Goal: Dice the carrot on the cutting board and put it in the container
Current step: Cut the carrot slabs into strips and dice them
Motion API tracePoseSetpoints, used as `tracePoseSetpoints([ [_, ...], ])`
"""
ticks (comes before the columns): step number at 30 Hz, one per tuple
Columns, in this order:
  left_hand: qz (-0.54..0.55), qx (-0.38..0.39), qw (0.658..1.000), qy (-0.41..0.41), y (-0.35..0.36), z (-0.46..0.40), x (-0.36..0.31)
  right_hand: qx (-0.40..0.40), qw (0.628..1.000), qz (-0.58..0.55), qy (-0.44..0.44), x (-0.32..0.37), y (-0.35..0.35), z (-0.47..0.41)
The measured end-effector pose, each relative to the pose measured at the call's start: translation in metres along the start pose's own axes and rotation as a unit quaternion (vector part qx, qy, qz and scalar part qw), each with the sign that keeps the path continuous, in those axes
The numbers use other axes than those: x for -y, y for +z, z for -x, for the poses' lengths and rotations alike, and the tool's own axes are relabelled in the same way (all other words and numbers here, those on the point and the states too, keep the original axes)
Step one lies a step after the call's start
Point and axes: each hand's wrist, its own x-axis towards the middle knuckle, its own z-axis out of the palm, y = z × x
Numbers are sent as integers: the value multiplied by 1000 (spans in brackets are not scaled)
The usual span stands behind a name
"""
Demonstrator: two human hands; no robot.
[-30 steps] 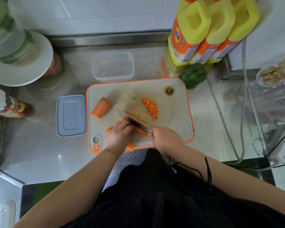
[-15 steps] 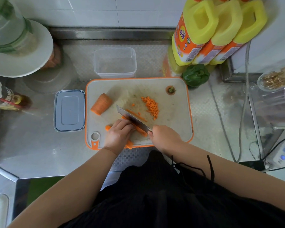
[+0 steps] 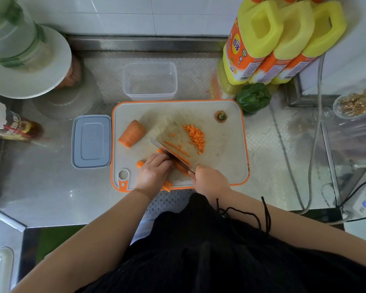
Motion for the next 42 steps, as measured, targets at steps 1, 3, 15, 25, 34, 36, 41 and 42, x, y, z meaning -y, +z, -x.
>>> tracePoseSetpoints([
  [1,-2,3,1000,0,-1,0,0,1,1000,1,-1,0,0,0],
  [3,-8,4,1000,-2,-2,0,-1,10,1000,-12,-2,-2,-4,-1],
  [15,-10,10,1000,-6,-4,-1,-3,32,999,-6,1,-14,-4,5],
  [25,-34,10,999,10,-7,-6,-6,13,998,-60,-9,-17,-6,-8],
  [34,-54,14,998,4,-9,-10,-5,3,997,-70,-14,-16,-5,0],
  [36,-51,13,999,-3,-9,-8,-5,7,998,-63,-17,-16,-7,0],
  [41,-38,23,999,-25,-5,-4,-4,8,999,-43,-16,-6,-10,-2],
  [42,-34,28,998,-33,-5,-3,-4,7,999,-43,-15,-3,-9,-2],
])
